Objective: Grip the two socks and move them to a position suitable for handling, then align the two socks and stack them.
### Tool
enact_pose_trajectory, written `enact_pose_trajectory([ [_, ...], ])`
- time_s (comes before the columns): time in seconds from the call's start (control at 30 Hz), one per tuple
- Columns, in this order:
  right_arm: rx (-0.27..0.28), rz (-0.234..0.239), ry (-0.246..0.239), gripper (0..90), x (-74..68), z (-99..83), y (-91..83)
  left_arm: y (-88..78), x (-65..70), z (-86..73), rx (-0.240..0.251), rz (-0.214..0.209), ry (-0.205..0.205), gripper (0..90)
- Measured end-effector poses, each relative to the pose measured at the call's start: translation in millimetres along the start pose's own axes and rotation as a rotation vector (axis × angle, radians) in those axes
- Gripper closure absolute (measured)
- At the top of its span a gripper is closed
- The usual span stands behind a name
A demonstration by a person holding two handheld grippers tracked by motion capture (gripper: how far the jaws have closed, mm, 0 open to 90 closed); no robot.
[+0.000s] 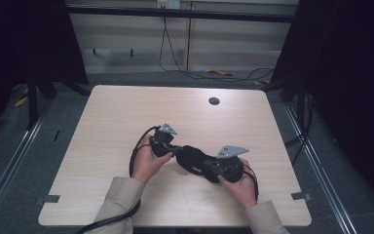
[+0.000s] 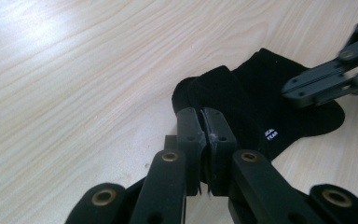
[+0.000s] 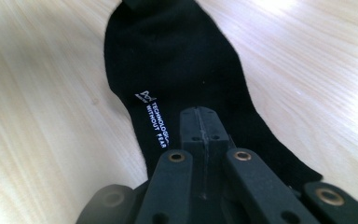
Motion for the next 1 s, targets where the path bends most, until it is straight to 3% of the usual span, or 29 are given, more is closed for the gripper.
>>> enact_pose_trajectory([
  [0.07, -0.010, -0.008, 0.005, 90.0, 2.3, -1.2, 4.7, 0.7, -0.1, 0.8, -0.002, -0.007, 0.005, 86.6],
  [0.27, 0.011, 0.027, 0.024, 90.0, -1.7, 3.1, 10.7, 2.5, 0.9, 0.3, -0.012, -0.014, 0.007, 86.6],
  [0.43, -0.056, -0.008, -0.039, 90.0, -11.4, 3.7, 32.2, 1.3, 0.8, -1.3, -0.022, -0.019, 0.010, 86.6],
  [0.53, -0.059, -0.011, -0.050, 90.0, -14.0, 6.5, 33.2, -1.4, -1.2, -1.5, -0.023, -0.020, 0.008, 86.5],
  [0.67, -0.002, -0.040, -0.020, 90.0, -3.6, 14.2, 28.2, -2.8, -0.9, -2.9, -0.032, -0.026, 0.013, 86.5],
  [0.73, -0.005, -0.057, 0.000, 90.0, 4.3, 15.1, 31.4, -2.5, 0.5, -3.3, -0.036, -0.036, 0.019, 86.6],
  [0.8, -0.041, -0.066, -0.016, 90.0, 7.2, 12.1, 40.3, -2.6, 0.9, -3.2, -0.041, -0.039, 0.029, 86.6],
  [0.83, -0.025, -0.064, -0.025, 90.0, 7.2, 12.1, 42.2, -2.8, 1.0, -3.0, -0.034, -0.040, 0.025, 86.5],
  [1.0, -0.001, -0.055, -0.019, 90.0, 7.1, 14.0, 22.3, -8.2, -4.2, -3.9, -0.034, -0.031, 0.013, 86.5],
])
Point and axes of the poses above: each handheld gripper's, and its own axes: y roughly forward along the jaws, z roughly out of its top, x roughly to its right, the point moved 4 cm from there along y, roughly forward along the jaws, and after that the axes turned 7 degrees about y, right-handed, at the moved point
